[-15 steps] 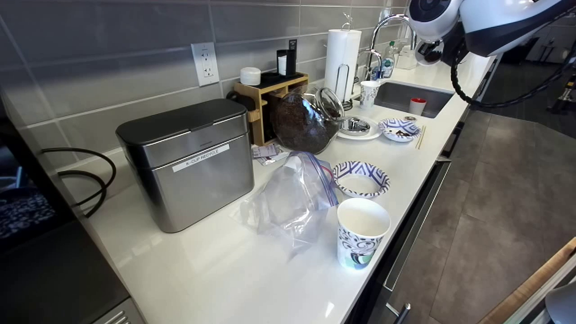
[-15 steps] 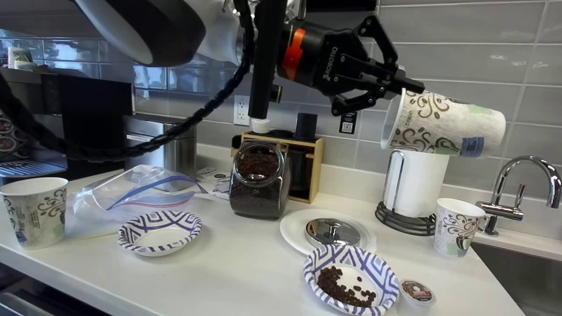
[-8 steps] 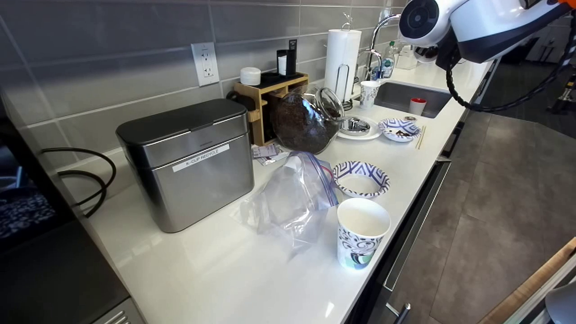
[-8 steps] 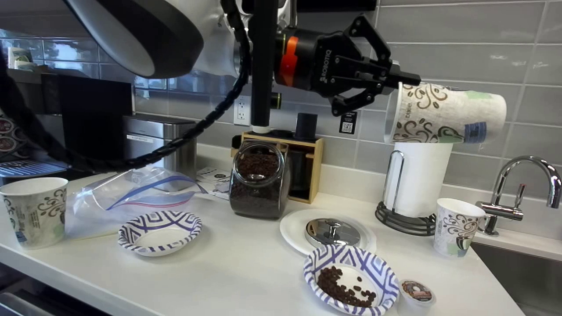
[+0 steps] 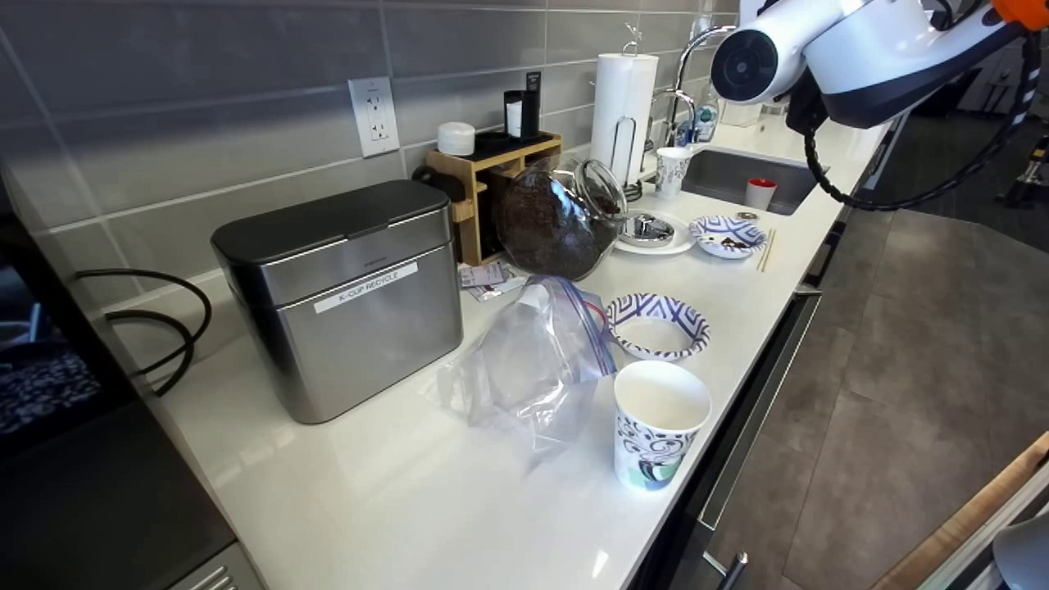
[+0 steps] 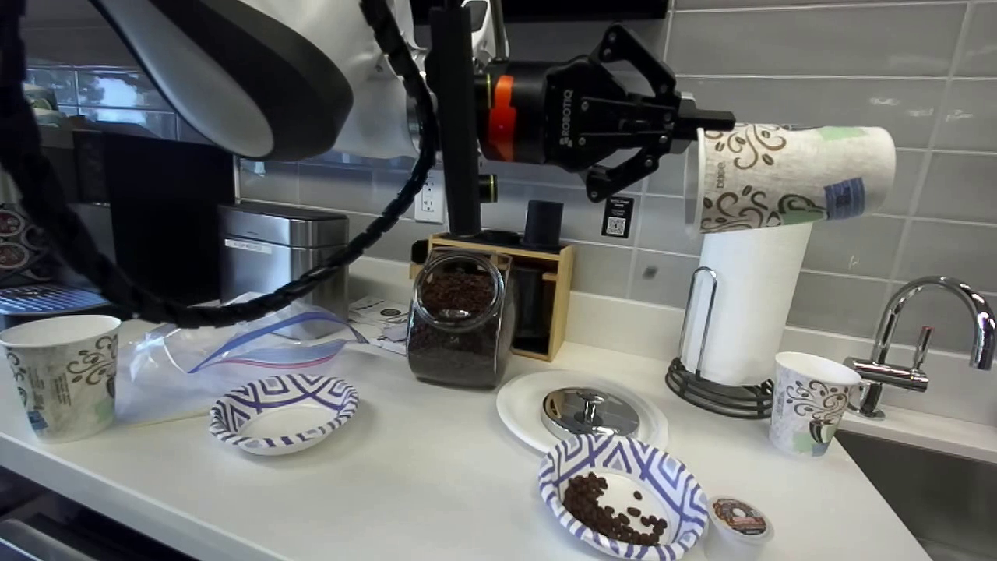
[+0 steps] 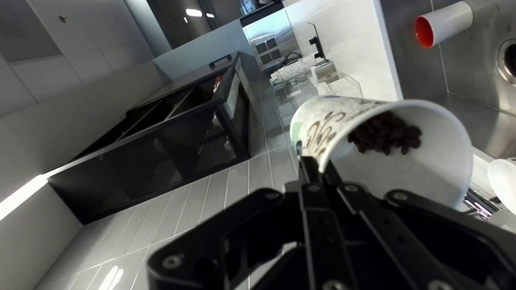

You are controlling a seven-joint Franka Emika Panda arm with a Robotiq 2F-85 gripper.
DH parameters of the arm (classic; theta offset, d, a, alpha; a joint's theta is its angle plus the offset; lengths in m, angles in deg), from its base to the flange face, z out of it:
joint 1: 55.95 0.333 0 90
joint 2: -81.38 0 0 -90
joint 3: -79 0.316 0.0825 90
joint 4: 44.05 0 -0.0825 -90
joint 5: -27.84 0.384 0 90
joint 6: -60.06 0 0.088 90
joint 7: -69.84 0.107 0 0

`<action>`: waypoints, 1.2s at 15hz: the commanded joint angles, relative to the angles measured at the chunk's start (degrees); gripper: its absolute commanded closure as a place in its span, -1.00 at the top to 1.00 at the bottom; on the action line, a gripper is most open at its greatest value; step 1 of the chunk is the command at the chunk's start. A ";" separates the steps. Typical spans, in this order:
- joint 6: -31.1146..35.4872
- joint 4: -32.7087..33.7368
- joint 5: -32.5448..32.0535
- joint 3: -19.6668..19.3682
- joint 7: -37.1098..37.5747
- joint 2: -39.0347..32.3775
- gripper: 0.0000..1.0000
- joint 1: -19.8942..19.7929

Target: Place the coffee beans from the container in the coffee cup using the silver spoon then pour the beans into the bowl on the right.

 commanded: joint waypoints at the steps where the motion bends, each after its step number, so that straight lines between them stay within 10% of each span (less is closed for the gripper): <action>1: -3.57 -1.40 -3.36 0.44 3.24 -0.74 -0.98 0.85; 18: -8.17 -2.39 -7.24 0.50 4.02 -1.55 -0.98 1.32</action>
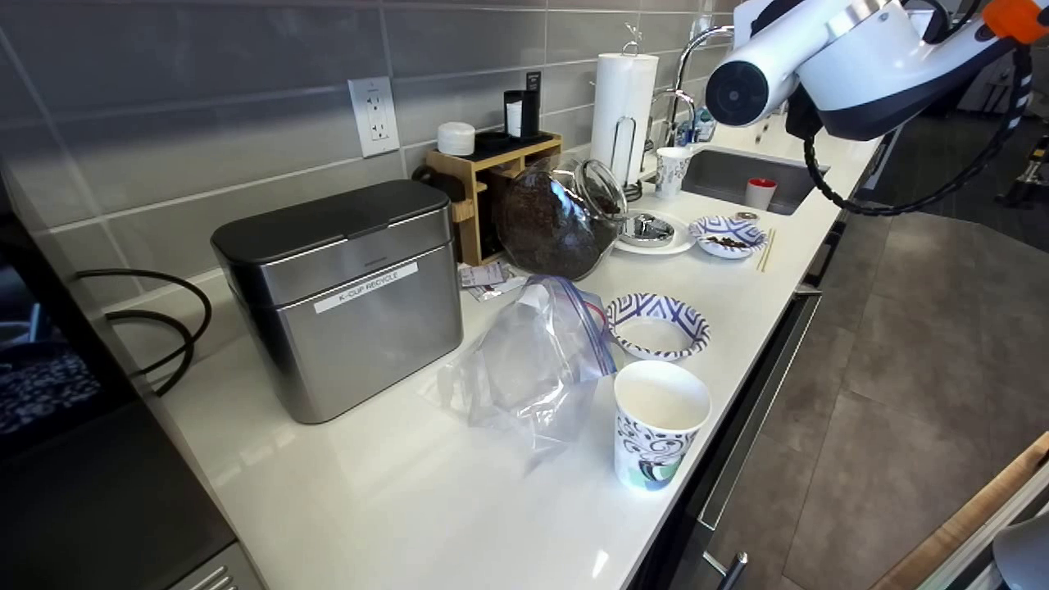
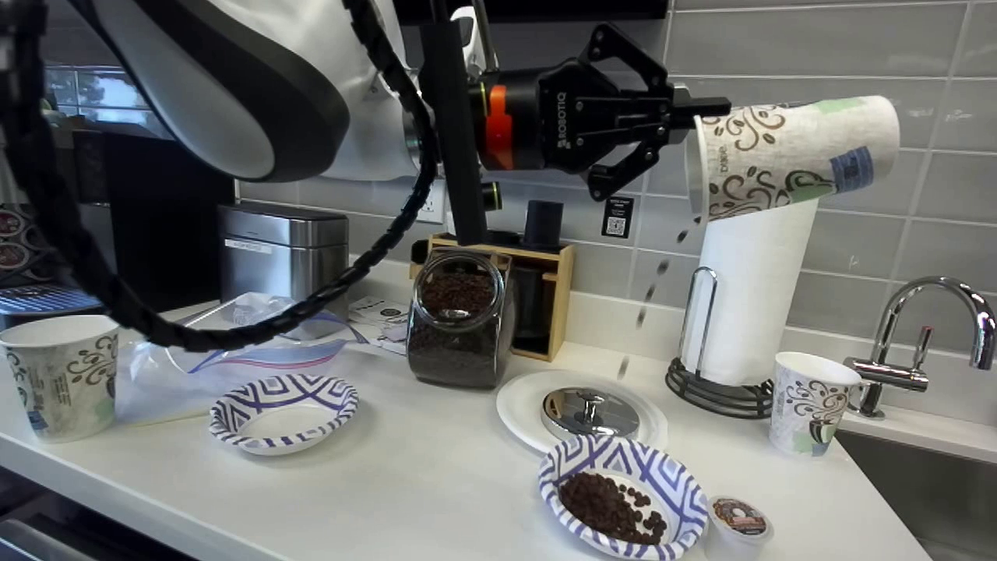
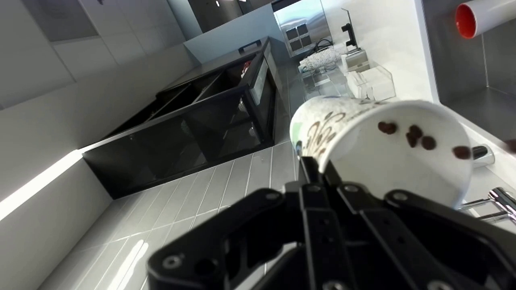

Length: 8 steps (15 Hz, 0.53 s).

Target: Place the coffee beans from the container in the coffee cup using the silver spoon then pour the beans into the bowl on the right.

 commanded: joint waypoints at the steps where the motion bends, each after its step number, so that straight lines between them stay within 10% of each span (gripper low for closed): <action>1: -3.10 -1.53 -3.21 0.20 2.14 -0.18 -0.98 0.34; 8: -6.79 -2.52 -6.19 0.46 2.52 -0.25 -0.98 0.59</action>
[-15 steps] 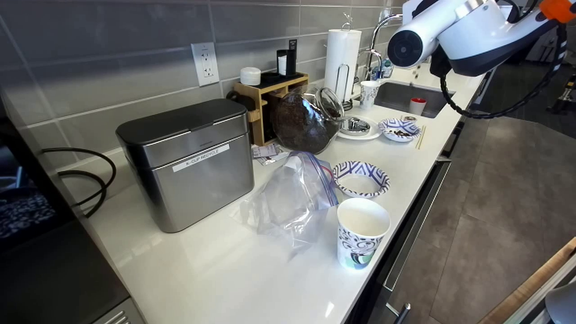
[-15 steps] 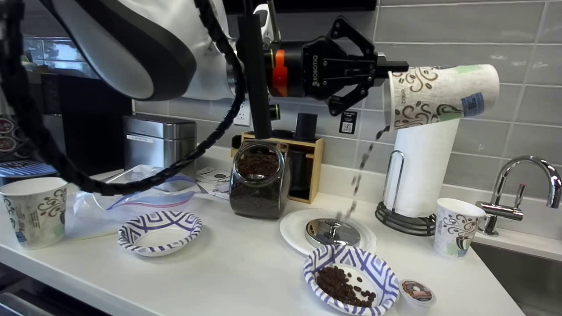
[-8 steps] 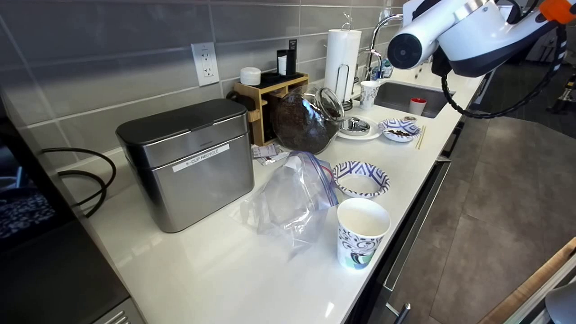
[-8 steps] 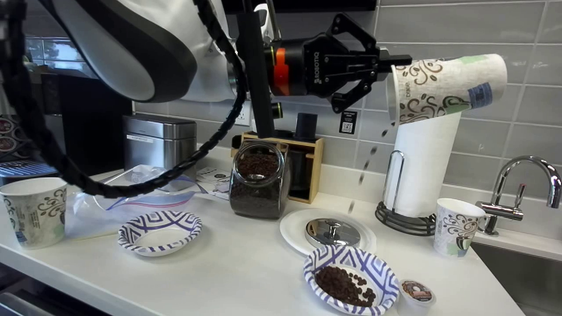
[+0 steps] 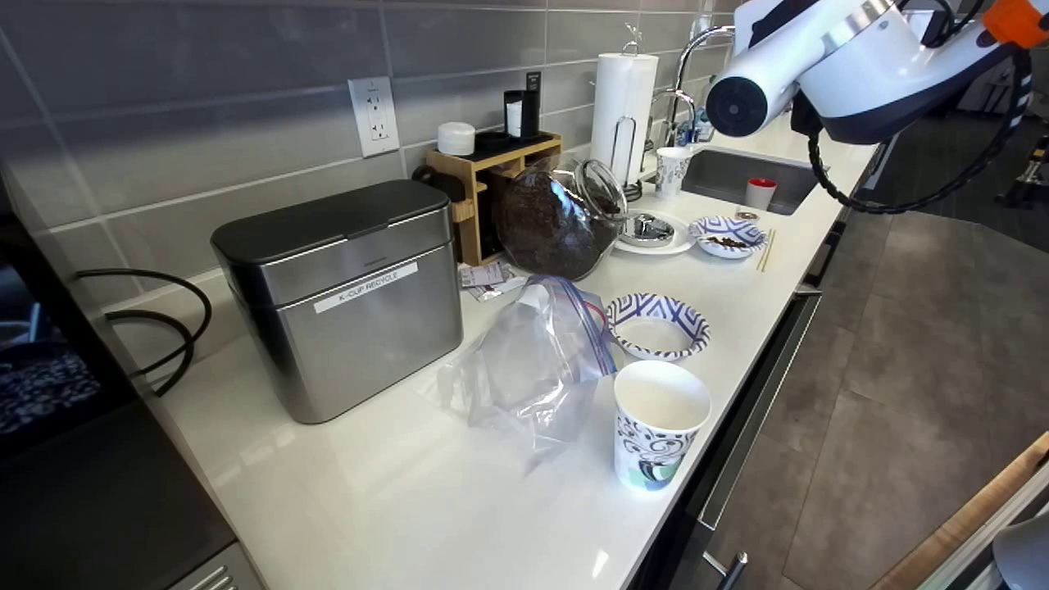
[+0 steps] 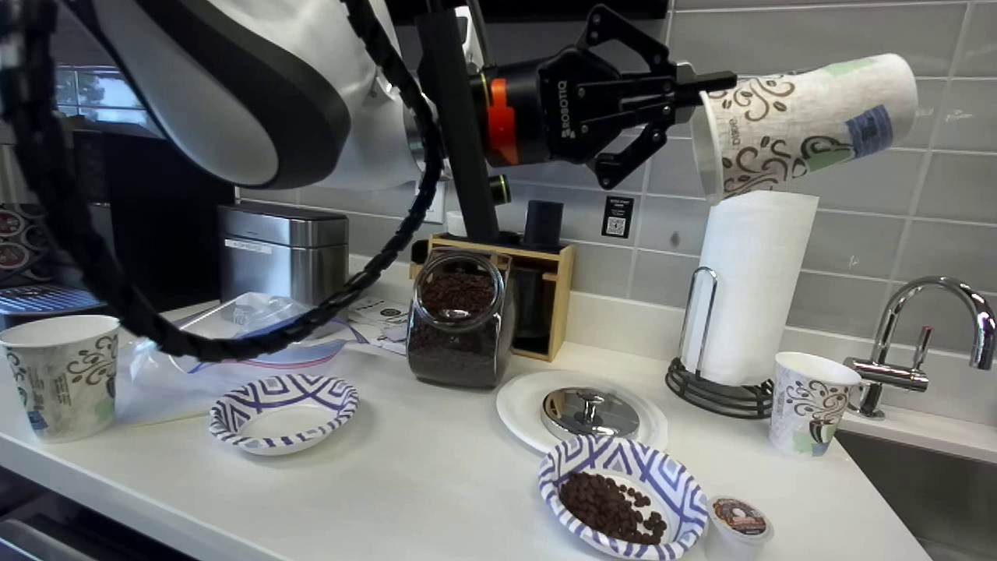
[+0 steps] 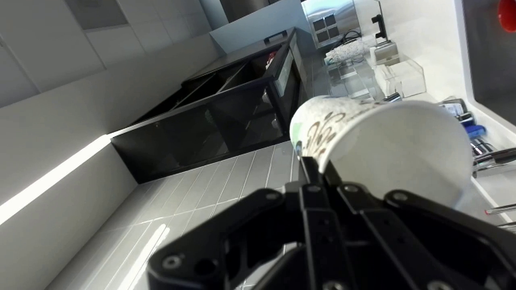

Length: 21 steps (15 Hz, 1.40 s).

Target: Place the coffee beans from the container in the coffee cup using the silver spoon then pour the beans into the bowl on the right.

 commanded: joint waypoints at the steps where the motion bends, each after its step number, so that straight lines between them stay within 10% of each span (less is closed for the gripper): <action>1: -3.12 -1.98 -3.20 0.31 1.98 0.04 -0.98 0.49; 16: -12.55 -3.88 -8.71 1.35 1.89 -0.60 -0.98 1.06; 21: 1.13 -2.50 -2.61 -0.43 2.87 1.26 -0.98 0.17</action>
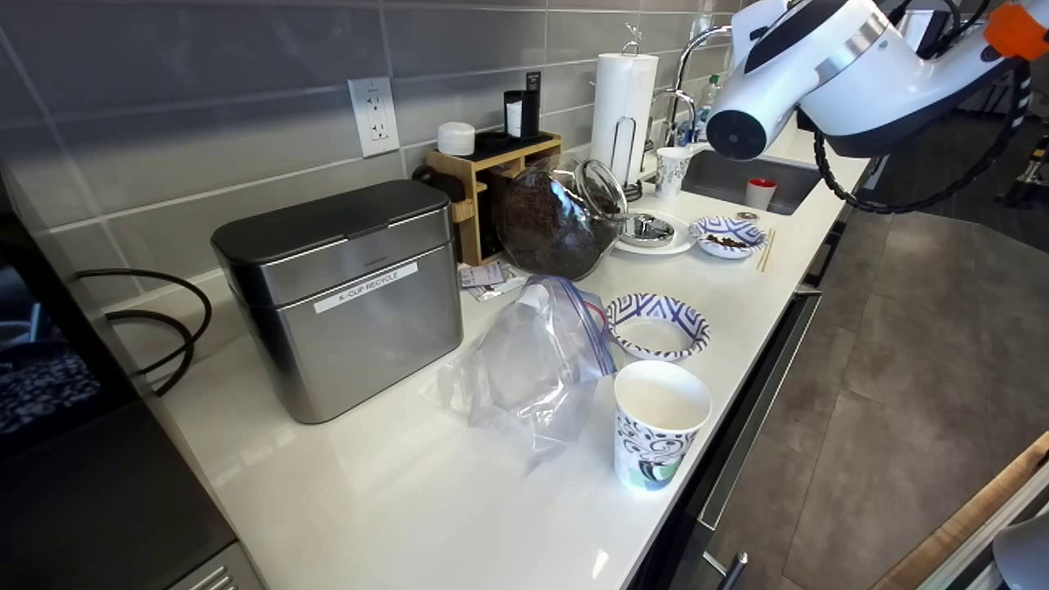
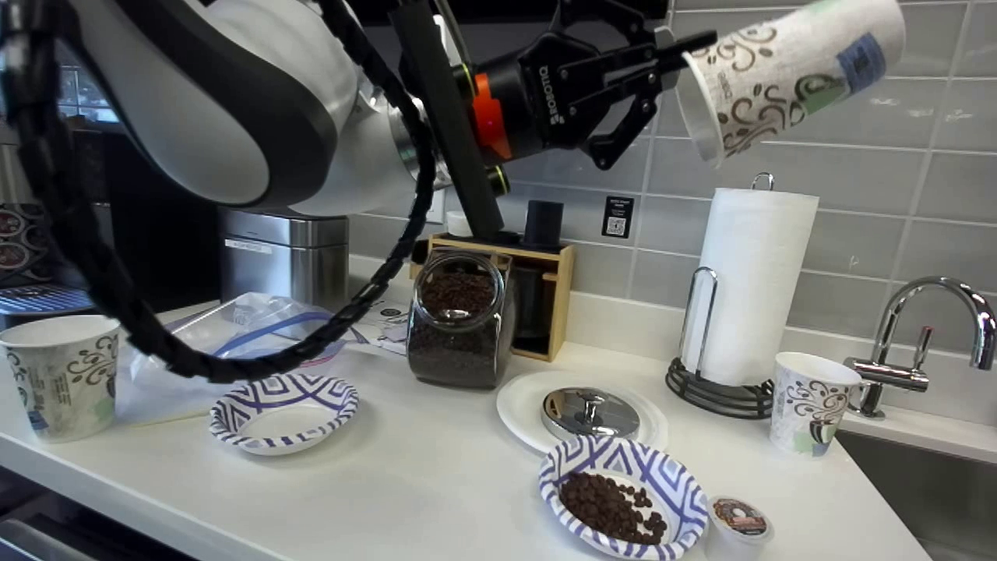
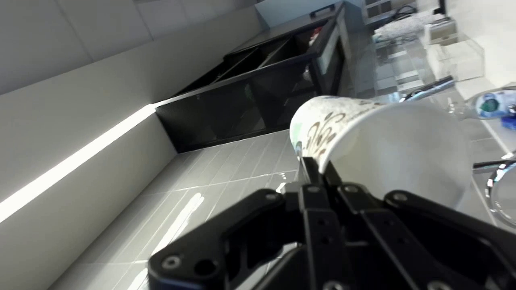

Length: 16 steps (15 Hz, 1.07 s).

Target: Place the coffee beans from the container in the coffee cup using the silver spoon then pour the beans into the bowl on the right.

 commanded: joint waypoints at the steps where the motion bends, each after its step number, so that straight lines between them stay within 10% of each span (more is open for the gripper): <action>1: 12.47 0.16 4.13 -2.16 1.43 2.24 -0.98 -0.96; 10: 48.32 3.20 14.16 -9.88 -4.41 7.15 -0.98 -4.40; 16: 66.01 4.33 35.87 -13.44 -23.72 6.53 -0.98 -5.77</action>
